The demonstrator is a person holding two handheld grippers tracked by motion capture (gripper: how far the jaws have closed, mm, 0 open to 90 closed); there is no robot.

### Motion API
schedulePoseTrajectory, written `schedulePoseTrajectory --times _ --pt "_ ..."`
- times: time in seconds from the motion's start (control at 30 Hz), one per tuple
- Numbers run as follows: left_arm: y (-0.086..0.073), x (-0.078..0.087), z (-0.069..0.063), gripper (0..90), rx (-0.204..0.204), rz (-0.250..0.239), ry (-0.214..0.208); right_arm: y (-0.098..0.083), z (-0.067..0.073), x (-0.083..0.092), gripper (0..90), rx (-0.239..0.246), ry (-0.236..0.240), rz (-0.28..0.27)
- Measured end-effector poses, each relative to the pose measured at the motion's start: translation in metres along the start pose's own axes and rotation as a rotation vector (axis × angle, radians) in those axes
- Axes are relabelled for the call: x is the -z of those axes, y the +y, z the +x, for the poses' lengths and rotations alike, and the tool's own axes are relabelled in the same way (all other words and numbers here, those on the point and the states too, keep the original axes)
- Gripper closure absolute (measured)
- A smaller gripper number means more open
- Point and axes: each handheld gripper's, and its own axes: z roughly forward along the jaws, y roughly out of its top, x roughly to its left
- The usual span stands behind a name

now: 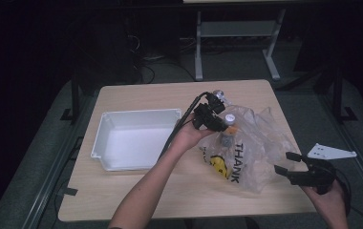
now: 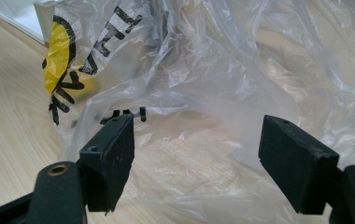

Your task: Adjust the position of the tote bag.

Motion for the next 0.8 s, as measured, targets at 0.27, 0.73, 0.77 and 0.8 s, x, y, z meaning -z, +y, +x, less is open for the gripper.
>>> schedulePoseTrajectory --times 0.27,0.73,0.77,0.8 --pt "-0.005 0.004 0.002 87.7 -0.012 0.004 -0.003 0.0 0.001 0.0 26.3 0.001 -0.002 -0.001" --pt "-0.032 0.012 0.015 89.8 0.05 0.011 0.014 0.0 0.002 0.0 26.4 0.001 -0.006 0.0" --pt "-0.034 0.012 0.016 89.8 0.056 0.011 0.015 0.0 0.002 0.0 26.3 0.001 -0.006 0.0" --pt "-0.036 0.012 0.017 89.8 0.056 0.018 0.016 -0.001 0.002 0.0 26.3 0.001 -0.005 0.001"
